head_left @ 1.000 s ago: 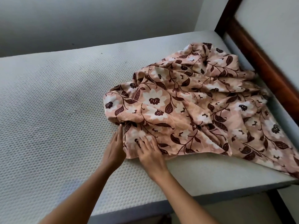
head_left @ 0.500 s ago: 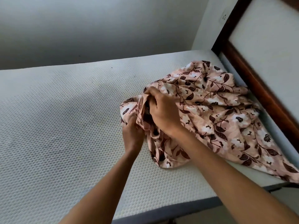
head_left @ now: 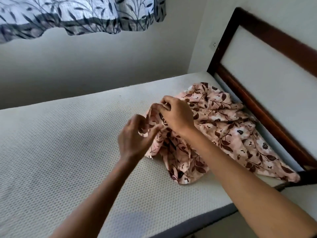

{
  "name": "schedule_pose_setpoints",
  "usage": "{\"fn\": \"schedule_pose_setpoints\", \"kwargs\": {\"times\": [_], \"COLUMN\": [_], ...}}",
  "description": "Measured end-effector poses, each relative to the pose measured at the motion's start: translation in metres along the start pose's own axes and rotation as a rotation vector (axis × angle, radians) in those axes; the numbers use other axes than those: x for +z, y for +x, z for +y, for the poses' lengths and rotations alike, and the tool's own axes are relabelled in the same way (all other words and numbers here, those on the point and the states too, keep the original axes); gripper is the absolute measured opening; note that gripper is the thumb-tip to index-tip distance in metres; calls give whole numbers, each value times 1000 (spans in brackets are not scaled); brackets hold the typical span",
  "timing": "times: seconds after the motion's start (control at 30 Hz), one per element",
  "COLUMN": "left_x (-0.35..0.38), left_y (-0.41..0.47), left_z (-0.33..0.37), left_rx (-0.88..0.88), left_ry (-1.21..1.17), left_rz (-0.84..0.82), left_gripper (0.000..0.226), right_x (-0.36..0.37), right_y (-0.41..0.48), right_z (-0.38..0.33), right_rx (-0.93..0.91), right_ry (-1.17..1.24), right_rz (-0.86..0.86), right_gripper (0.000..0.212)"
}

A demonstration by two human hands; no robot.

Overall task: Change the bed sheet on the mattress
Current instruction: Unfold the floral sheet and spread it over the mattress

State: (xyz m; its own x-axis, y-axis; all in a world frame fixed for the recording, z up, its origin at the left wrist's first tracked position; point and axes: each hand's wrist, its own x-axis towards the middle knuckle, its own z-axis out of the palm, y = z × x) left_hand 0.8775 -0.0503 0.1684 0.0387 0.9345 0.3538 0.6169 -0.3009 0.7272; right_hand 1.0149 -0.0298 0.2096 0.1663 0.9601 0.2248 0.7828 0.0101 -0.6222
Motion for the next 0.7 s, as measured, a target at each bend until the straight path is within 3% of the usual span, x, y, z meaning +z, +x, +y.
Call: {"fn": "schedule_pose_setpoints", "kwargs": {"times": [0.1, 0.2, 0.33, 0.47, 0.53, 0.6, 0.7], "left_x": [21, 28, 20, -4, -16, -28, -40], "left_y": [-28, -20, -1, 3, 2, 4, 12], "left_z": [10, 11, 3, -3, -5, -8, -17], "left_rx": [-165, -343, -281, -263, -245, -301, -483], "left_ry": [72, 38, -86, -237, -273, -319, -364], "left_rz": [46, 109, 106, 118, 107, 122, 228], "left_gripper": [67, 60, 23, 12, 13, 13, 10], "right_x": [5, -3, -13, -19, -16, -11, -8], "right_y": [5, 15, 17, 10, 1, -7, -6], "right_z": [-24, -44, -54, -50, -47, -45, -41], "right_rx": [79, 123, 133, 179, 190, 185, 179], "right_ry": [128, 240, 316, 373, 304, 217, 140], "right_rz": [-68, -109, -191, -323, -387, -368, -205], "right_gripper": [26, 27, 17, 46, 49, 38, 17]}}
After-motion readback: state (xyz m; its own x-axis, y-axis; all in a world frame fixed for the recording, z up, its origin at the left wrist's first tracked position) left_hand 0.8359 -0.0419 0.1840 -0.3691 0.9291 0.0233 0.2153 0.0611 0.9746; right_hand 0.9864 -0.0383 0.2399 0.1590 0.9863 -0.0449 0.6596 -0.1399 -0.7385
